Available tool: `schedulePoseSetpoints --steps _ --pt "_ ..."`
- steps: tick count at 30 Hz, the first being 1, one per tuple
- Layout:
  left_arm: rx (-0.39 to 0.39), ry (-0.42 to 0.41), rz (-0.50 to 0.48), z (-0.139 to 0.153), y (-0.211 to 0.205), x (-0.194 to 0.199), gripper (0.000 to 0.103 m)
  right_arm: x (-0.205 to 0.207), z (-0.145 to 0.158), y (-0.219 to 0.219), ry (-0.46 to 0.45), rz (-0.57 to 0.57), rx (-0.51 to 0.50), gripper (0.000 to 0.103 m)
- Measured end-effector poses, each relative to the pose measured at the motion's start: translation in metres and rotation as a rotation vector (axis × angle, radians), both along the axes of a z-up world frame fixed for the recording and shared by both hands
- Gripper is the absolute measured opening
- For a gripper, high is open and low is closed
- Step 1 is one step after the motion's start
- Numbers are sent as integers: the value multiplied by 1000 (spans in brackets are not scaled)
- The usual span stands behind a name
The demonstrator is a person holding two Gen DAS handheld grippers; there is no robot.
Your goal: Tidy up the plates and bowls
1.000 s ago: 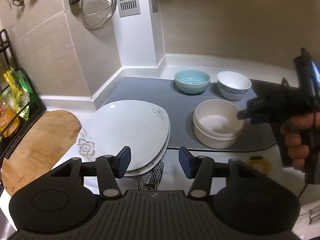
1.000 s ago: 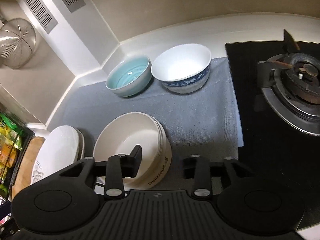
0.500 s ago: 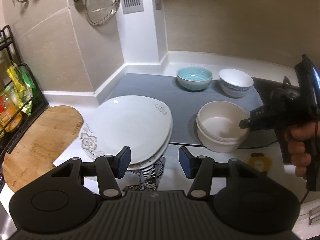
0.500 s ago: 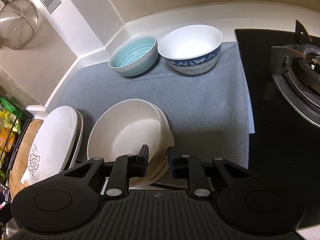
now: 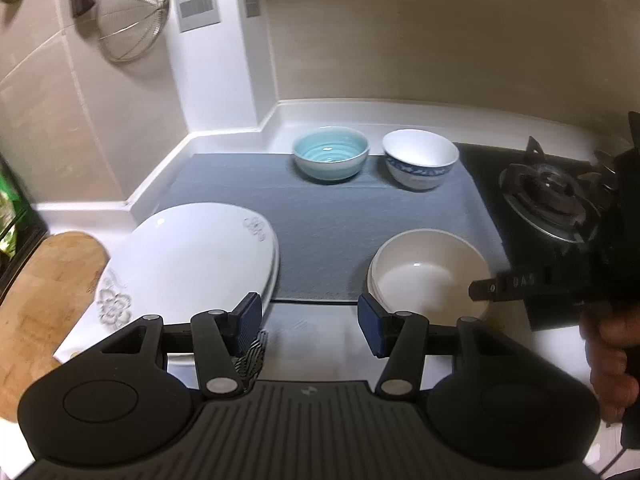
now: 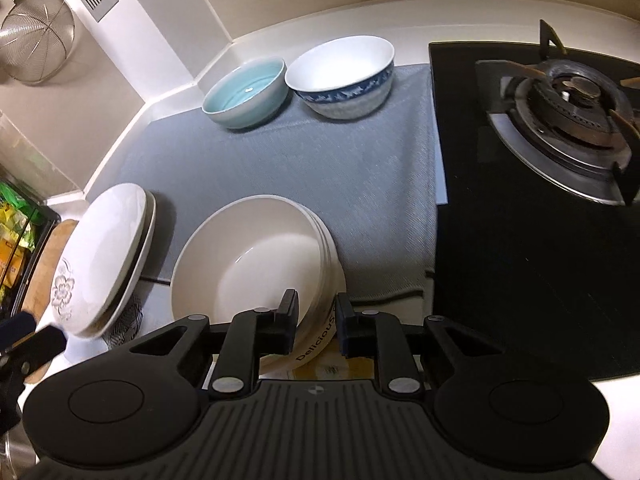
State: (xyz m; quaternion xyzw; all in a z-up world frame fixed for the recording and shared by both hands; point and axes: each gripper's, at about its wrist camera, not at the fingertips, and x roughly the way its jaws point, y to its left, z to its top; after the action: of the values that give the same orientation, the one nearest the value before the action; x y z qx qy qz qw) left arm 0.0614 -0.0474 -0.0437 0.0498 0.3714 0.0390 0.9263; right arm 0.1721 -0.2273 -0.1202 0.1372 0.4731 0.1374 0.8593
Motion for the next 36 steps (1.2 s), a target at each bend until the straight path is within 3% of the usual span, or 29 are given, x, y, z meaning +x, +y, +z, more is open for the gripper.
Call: schedulePoseSetpoints --steps 10,17,19,21,24,31,34,36 --pt "-16 7 -82 -8 -12 18 61 -11 5 -14 -19 -25 -5 29" --pt "-57 -6 -140 -10 3 52 60 -11 18 -16 -94 -77 -14 29" --pt "-88 -22 -159 -8 11 63 49 -10 25 -14 -118 -87 -24 29" --pt "-111 -21 -179 -9 16 74 20 -9 32 -11 -134 -96 -24 29" --pt "-145 -28 -216 -10 22 88 6 -7 41 -7 -151 -103 -47 30" --pt "-246 -23 -186 -20 48 131 8 0 52 8 -138 -158 -108 30" --pt "-293 -21 -112 -25 66 166 15 1 55 13 -125 -176 -135 30" --pt "-331 -24 -55 -29 78 192 27 2 57 15 -115 -190 -157 30"
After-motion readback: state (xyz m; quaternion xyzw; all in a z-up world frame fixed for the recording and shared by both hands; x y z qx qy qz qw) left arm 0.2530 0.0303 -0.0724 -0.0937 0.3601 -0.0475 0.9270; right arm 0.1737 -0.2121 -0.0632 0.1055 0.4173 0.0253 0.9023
